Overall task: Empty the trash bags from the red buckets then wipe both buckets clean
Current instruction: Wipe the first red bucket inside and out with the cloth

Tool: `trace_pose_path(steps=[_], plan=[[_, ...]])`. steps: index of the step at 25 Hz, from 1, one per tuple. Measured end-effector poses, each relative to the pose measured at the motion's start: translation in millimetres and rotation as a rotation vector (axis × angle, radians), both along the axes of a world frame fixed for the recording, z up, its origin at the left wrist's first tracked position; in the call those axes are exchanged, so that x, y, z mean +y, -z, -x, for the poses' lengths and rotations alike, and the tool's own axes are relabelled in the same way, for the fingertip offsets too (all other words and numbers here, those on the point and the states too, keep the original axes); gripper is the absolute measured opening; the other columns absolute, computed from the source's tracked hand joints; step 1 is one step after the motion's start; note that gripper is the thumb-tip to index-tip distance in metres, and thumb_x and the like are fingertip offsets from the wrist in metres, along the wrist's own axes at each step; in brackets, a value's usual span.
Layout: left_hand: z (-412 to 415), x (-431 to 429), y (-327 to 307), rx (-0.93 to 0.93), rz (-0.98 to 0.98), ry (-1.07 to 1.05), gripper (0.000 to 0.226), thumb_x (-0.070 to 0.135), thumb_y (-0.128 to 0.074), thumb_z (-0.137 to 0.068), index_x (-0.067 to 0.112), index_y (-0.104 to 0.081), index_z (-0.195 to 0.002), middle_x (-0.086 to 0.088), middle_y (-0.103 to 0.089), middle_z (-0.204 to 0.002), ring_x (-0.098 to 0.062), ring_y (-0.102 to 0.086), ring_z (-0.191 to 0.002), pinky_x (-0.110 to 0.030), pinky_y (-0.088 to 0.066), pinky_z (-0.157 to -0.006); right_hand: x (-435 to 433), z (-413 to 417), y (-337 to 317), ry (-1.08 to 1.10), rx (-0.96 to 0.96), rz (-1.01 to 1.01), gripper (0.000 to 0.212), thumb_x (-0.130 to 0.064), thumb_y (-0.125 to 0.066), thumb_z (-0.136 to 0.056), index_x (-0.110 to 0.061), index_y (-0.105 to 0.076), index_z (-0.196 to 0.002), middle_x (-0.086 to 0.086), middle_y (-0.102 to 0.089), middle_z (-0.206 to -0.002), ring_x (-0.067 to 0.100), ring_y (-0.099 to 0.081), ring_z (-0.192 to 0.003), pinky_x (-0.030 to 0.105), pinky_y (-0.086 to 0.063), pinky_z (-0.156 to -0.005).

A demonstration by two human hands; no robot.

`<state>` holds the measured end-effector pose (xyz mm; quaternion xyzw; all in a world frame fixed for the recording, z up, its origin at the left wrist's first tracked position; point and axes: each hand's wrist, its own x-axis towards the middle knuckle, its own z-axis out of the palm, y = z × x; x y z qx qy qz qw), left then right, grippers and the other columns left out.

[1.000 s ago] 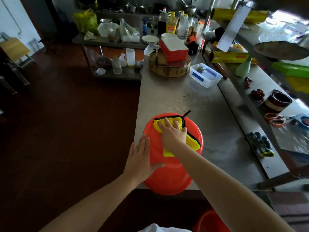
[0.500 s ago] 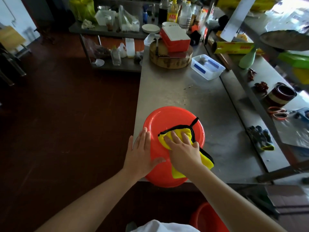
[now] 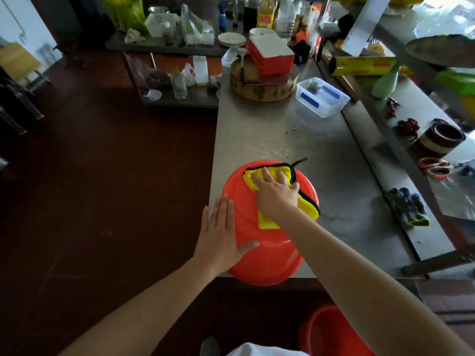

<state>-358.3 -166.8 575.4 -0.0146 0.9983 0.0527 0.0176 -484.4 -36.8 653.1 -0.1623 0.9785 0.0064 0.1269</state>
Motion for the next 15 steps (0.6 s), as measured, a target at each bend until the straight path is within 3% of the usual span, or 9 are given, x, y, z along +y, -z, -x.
trace_pose_path(steps=[4, 15], plan=[[1, 0, -2, -0.003, 0.0, 0.003, 0.121, 0.095, -0.006, -0.078, 0.004, 0.015, -0.156, -0.014, 0.025, -0.163, -0.026, 0.025, -0.15, -0.055, 0.0, -0.123, -5, 17, -1, 0.032, -0.013, 0.022, 0.061, -0.029, -0.038, -0.104, -0.042, -0.013, -0.159, -0.008, 0.0, -0.169, 0.031, 0.001, -0.155, 0.065, -0.015, -0.114], [-3, 2, 2, 0.019, 0.018, 0.006, 0.119, 0.093, -0.008, -0.08, 0.005, 0.01, -0.157, -0.014, 0.017, -0.165, -0.027, 0.012, -0.153, -0.054, -0.004, -0.123, 62, -86, 20, -0.027, 0.023, 0.073, 0.058, -0.042, -0.04, -0.104, -0.049, -0.014, -0.155, -0.014, -0.01, -0.168, 0.025, 0.0, -0.155, 0.06, -0.02, -0.111]])
